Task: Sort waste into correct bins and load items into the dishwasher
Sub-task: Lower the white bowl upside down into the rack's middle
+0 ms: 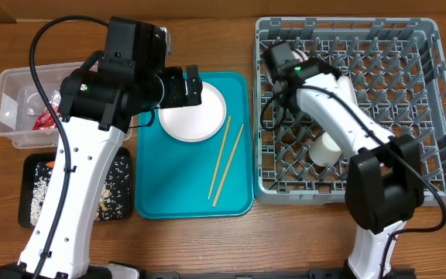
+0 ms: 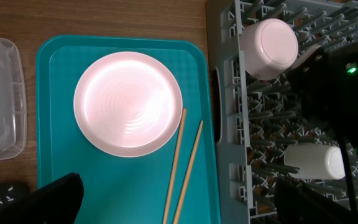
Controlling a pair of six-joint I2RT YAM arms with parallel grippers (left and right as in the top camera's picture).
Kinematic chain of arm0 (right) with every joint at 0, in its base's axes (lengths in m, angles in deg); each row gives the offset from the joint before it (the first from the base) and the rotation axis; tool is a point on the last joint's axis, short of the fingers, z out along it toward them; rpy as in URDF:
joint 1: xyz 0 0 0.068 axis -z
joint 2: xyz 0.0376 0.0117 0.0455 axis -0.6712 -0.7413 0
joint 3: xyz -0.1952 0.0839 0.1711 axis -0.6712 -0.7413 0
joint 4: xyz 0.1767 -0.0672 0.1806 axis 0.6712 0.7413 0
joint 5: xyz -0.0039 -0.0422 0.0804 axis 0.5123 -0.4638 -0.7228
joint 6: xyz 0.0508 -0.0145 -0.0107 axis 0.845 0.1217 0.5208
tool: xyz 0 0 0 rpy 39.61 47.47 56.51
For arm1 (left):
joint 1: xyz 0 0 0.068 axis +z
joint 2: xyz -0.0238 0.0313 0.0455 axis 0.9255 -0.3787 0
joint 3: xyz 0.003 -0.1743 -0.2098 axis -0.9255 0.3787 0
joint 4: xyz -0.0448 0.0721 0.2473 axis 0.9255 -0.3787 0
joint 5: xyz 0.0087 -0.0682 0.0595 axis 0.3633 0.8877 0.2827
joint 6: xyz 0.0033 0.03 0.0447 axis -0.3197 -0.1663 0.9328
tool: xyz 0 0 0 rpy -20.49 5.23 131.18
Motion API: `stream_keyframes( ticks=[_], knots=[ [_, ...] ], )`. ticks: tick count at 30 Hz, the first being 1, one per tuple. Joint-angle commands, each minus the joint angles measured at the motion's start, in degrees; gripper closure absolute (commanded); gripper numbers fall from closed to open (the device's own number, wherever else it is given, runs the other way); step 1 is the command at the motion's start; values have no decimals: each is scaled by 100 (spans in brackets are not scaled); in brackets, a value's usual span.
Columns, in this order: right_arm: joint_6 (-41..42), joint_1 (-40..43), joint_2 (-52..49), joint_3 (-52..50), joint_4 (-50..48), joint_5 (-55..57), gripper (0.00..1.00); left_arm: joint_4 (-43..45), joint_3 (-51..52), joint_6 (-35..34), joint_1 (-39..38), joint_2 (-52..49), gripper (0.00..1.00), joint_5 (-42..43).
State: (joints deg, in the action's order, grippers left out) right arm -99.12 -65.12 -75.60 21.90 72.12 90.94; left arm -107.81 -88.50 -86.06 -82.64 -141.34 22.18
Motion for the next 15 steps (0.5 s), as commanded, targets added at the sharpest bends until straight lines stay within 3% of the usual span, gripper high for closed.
stream_keyframes(
  ticks=[1,8,15],
  knots=[
    [319,-227,-17,-28,63,-763,25,4,-105,63,26,66,0,-55],
    [1226,-509,55,7,-109,-1248,21,7,-105,61,24,66,0,-55],
    [2695,-361,546,232,-358,-1403,22,4,-105,61,26,66,0,-57]
  ],
)
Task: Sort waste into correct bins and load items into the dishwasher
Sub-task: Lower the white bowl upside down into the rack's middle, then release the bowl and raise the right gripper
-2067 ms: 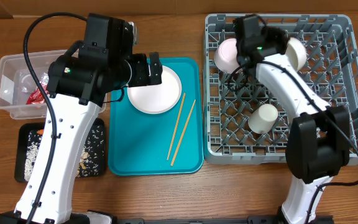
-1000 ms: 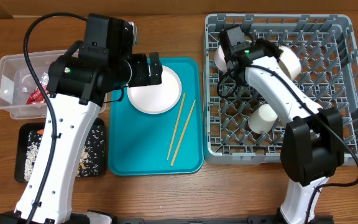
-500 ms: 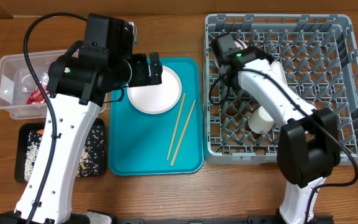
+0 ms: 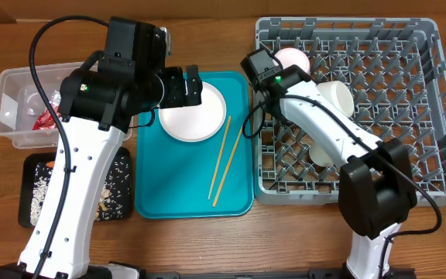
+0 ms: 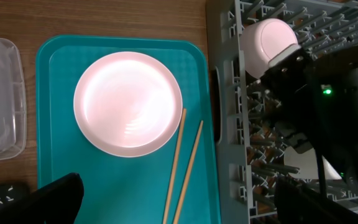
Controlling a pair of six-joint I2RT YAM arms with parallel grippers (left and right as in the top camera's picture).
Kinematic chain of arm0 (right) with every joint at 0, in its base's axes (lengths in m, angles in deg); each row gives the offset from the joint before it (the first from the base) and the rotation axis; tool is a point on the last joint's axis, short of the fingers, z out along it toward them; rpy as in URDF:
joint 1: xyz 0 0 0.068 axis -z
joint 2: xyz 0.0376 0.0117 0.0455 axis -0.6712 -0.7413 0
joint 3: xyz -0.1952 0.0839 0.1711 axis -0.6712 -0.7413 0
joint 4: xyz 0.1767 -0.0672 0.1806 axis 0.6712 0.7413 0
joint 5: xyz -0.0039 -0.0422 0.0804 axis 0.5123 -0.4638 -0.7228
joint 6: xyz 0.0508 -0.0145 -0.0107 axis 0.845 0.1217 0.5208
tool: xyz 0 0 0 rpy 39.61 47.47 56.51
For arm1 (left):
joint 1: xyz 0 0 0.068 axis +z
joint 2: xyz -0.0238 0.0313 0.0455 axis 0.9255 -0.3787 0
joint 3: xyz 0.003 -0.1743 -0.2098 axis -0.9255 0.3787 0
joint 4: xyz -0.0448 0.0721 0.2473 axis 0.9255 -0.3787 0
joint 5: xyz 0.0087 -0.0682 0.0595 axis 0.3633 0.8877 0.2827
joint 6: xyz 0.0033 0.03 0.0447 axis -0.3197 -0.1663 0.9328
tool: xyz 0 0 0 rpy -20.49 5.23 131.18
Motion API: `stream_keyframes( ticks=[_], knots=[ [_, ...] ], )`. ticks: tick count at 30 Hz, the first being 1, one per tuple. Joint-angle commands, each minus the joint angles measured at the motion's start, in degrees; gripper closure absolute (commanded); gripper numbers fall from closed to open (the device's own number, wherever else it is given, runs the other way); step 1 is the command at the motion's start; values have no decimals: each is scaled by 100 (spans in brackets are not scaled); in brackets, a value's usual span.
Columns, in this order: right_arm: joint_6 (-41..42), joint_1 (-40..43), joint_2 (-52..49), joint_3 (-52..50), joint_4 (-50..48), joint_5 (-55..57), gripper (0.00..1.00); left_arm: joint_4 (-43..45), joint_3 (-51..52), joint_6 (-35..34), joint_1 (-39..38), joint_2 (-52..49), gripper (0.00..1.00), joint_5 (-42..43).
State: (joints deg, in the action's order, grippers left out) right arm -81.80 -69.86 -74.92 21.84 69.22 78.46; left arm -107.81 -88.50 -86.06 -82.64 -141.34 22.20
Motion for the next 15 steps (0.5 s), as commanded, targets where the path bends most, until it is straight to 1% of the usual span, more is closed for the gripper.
stream_keyframes(
  ticks=[1,2,3,5,6,8,9,10,11,14,15],
  knots=[
    [1211,166,586,280,-90,-155,22,7,-105,61,26,66,0,-55],
    [1447,236,710,323,-118,-179,25,7,-105,63,26,66,0,-59],
    [1639,302,822,352,-127,-249,34,7,-105,63,26,66,0,-57],
    [1965,457,1054,382,-149,-511,48,7,-105,61,26,66,0,-57],
    [2116,564,1185,382,-157,-743,59,4,-105,63,26,66,0,-57],
    [2275,785,1364,382,-153,-1226,75,7,-105,63,26,66,0,-57],
    [2282,922,1421,382,-146,-1486,87,7,-105,61,26,66,0,-57],
    [2286,1071,1458,382,-133,-1742,94,7,-105,63,26,66,0,-57],
    [2286,1233,1475,382,-111,-2013,96,4,-105,63,26,66,0,-57],
    [2308,1775,1432,367,39,-3093,96,4,-105,61,26,66,0,-57],
    [2308,2031,1368,363,118,-3713,96,7,-105,61,26,66,0,-57]
  ],
)
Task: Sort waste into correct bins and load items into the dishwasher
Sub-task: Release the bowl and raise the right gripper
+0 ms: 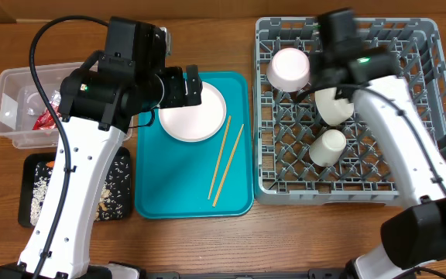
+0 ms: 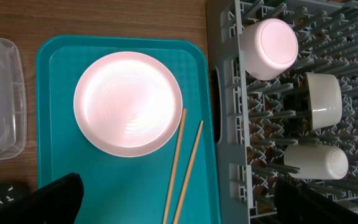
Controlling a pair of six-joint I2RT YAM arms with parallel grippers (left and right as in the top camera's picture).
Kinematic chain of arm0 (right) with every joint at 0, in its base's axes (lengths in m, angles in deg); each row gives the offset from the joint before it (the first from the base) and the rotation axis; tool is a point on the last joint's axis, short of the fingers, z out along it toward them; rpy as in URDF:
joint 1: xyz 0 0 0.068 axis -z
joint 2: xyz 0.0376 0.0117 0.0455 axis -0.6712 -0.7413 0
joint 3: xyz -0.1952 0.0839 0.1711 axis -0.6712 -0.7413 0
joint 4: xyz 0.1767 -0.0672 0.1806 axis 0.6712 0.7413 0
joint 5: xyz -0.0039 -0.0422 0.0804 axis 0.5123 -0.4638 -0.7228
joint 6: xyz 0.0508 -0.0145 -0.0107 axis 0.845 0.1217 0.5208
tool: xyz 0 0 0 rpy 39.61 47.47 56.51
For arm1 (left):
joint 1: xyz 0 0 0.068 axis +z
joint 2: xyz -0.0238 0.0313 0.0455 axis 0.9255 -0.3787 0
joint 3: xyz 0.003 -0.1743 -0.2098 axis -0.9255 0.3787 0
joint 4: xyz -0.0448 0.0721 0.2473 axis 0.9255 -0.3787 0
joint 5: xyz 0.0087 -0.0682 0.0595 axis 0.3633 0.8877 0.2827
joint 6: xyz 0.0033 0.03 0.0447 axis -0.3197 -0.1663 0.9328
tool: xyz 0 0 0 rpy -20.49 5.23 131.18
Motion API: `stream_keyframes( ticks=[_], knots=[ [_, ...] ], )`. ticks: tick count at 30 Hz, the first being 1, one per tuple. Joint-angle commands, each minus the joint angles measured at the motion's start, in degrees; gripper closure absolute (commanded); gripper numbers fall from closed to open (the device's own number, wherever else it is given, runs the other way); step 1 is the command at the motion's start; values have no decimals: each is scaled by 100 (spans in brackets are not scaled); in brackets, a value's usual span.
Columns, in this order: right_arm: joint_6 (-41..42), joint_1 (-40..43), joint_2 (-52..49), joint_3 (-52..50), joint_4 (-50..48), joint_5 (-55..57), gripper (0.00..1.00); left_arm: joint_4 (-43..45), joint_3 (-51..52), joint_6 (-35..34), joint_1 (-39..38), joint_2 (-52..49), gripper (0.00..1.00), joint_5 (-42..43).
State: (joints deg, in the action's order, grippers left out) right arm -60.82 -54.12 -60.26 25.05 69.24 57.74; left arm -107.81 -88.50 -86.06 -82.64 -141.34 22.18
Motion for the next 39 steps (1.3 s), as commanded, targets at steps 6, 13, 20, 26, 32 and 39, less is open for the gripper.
stream_keyframes(
  ticks=[6,13,20,26,32,39],
  knots=[
    [621,1134,-313,-101,313,-2190,96,4,-105,63,26,66,0,-55],
    [894,1327,-492,-584,136,-2194,96,4,-105,61,24,66,0,-55],
    [911,1174,-610,-841,-33,-2192,91,7,-105,63,26,66,0,-55],
    [911,1150,-610,-859,-33,-2441,87,7,-105,63,26,66,0,-55],
    [909,1150,-610,-857,-39,-2640,91,7,-105,61,26,66,0,-55],
    [905,1163,-608,-507,127,-2769,88,4,-105,61,24,66,0,-55]
  ],
)
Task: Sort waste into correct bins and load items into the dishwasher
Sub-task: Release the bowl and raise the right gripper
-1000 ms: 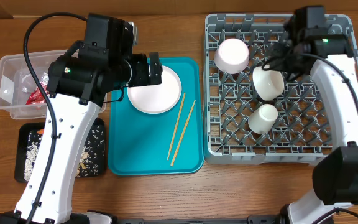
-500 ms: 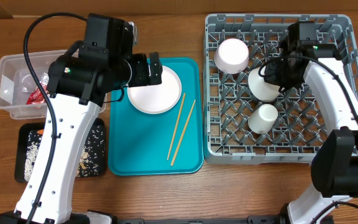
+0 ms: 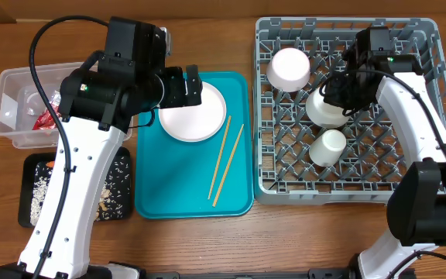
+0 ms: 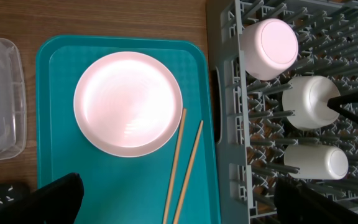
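On the teal tray (image 3: pixel 169 186) lie a white plate (image 4: pixel 128 102) and two wooden chopsticks (image 4: pixel 182 168). My left gripper (image 4: pixel 179 208) hangs open above the tray, its fingers wide apart and holding nothing. The grey dish rack (image 3: pixel 432 155) holds a pale bowl (image 3: pixel 289 68), base up, a white cup (image 3: pixel 322 108) and a smaller cup (image 3: pixel 331 146). My right gripper (image 3: pixel 345 93) sits at the white cup's right edge. Its dark fingers (image 4: pixel 353 96) close in on the cup's wall.
A clear plastic bin (image 3: pixel 10 85) with wrappers stands at the far left. In front of it lies a black tray (image 3: pixel 33 167) with food scraps. The rack's right half has bare pegs. Wooden table surrounds everything.
The right arm has swung to come in from the rack's right side. The white cup, then on its side, now shows a round end and sits slightly left. The left arm has not moved.
The right arm first reached over the rack's left end near the pale bowl, hiding part of the rack. It then moved to the rack's middle above the white cup on its side. Now it is at that cup from the right. Plate, chopsticks and left gripper stayed put.
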Controlling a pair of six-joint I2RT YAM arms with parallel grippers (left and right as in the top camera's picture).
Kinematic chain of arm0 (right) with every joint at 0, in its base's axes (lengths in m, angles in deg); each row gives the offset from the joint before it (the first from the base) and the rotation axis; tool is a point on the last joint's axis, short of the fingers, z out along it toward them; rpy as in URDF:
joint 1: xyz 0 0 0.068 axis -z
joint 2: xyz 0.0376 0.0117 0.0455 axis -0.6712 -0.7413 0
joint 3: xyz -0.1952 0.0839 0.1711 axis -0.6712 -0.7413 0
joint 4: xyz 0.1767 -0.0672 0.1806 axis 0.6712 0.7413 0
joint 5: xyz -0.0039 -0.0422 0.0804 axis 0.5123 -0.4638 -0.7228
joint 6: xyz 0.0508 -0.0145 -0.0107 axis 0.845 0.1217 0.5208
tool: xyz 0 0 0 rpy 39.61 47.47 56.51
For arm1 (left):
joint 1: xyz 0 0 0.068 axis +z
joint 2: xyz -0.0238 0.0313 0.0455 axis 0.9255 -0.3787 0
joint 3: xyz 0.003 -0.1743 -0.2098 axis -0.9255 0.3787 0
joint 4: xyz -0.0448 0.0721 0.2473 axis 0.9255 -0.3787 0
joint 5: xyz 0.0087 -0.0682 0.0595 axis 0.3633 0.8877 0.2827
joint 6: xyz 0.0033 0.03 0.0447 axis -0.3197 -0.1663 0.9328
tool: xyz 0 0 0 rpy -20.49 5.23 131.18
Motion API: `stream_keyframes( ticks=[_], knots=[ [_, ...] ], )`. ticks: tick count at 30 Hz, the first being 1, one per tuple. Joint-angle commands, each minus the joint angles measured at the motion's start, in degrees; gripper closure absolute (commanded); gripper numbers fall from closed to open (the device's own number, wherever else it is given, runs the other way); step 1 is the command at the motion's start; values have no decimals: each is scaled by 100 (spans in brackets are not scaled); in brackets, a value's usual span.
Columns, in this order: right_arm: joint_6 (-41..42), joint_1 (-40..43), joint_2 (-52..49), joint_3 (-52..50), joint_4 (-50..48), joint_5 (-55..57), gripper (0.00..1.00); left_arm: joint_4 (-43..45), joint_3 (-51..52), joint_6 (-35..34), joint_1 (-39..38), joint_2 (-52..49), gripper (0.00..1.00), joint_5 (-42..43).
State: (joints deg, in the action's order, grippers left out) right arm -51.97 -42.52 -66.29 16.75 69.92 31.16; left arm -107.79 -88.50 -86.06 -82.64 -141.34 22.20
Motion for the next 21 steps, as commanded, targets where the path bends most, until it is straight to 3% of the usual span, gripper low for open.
stream_keyframes(
  ticks=[1,8,14,15,16,19,21],
  knots=[
    [20,11,-4,398,111,-111,86,4,-105,61,24,66,0,-57],
    [22,129,-4,837,470,-114,79,2,-105,61,26,66,0,-57],
    [-24,164,-4,841,525,-105,56,4,-105,63,26,66,0,-57],
    [-24,173,-4,841,525,-98,50,35,-105,59,26,66,0,-63],
    [-24,186,-4,839,527,-44,39,68,-105,59,26,66,0,-59],
    [-22,236,-4,839,527,151,32,42,-105,39,24,66,0,7],
    [-22,269,-4,839,529,149,21,48,-105,39,24,66,0,28]
  ],
)
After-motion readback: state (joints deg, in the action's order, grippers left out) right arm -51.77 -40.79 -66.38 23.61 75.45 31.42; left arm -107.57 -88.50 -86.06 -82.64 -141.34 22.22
